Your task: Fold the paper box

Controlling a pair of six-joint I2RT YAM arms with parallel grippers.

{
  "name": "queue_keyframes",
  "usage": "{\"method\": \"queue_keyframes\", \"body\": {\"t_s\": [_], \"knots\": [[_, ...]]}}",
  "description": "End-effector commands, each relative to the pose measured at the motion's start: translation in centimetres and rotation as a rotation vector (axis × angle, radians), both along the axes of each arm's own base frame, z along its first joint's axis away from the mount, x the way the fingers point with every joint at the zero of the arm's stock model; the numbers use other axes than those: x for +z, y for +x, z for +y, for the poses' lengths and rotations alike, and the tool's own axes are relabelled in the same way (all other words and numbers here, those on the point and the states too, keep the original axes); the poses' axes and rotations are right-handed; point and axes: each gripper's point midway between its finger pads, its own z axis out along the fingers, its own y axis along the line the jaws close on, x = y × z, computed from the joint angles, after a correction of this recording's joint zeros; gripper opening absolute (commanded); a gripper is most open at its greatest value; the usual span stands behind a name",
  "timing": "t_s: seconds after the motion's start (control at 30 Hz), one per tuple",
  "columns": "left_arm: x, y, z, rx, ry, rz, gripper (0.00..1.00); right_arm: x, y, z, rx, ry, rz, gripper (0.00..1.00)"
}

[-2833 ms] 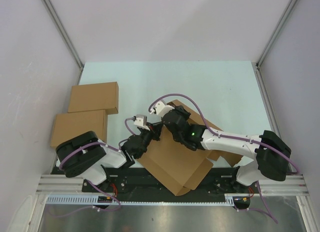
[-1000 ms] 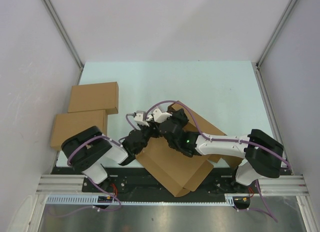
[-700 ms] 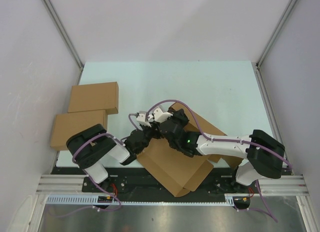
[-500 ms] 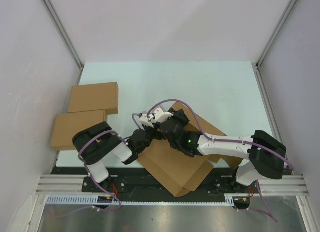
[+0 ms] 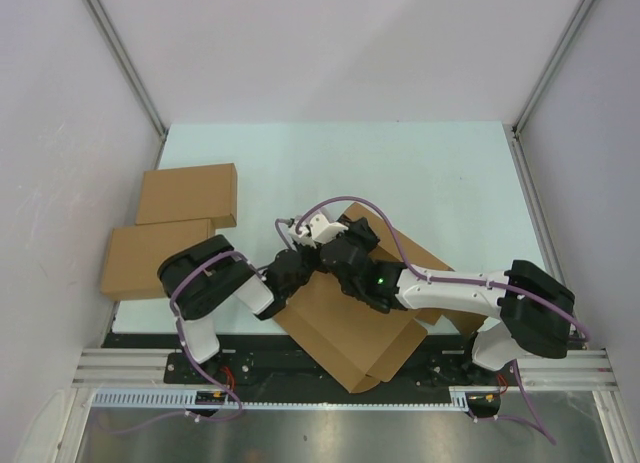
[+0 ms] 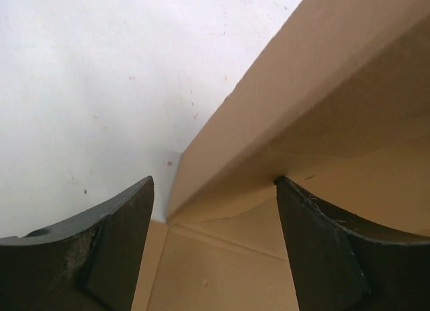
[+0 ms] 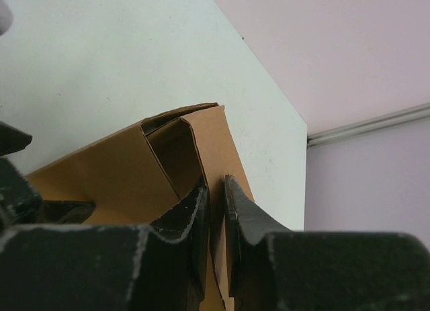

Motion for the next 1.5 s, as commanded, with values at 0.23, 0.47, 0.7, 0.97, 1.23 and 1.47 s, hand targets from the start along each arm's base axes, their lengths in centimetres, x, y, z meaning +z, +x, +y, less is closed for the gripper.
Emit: {"method": "queue_keyframes", "body": {"t_s": [0.23,0.47,0.7,0.97,1.23,1.47], "knots": [[11.9,3.5,-0.8,0.009,-0.348,-0.327,0.79,-3.1,-1.0,0.0,0.044,0.009,0.102,0.15],[13.0,3.4,-1.2,-0.016,-0.354,-0.359,0.44,-3.0,-1.1,-0.1,0.045,0.02,0.108,0.15],[12.3,3.3,-1.0,-0.012,-0.344,-0.343,0.22,-1.8,-1.5,-0.1,0.048,0.034,0.082,0.26],[12.3,3.2,-0.6,-0.001,-0.333,-0.347,0.24,4.4,-3.2,1.8,0.117,0.144,0.004,0.68],[12.6,3.0,-0.4,-0.005,-0.324,-0.363,0.25,12.7,-4.1,2.0,0.171,0.434,-0.065,0.73],[13.2,2.6,-0.2,-0.008,-0.31,-0.381,0.26,13.0,2.2,-0.9,0.054,0.604,-0.009,0.69]]}}
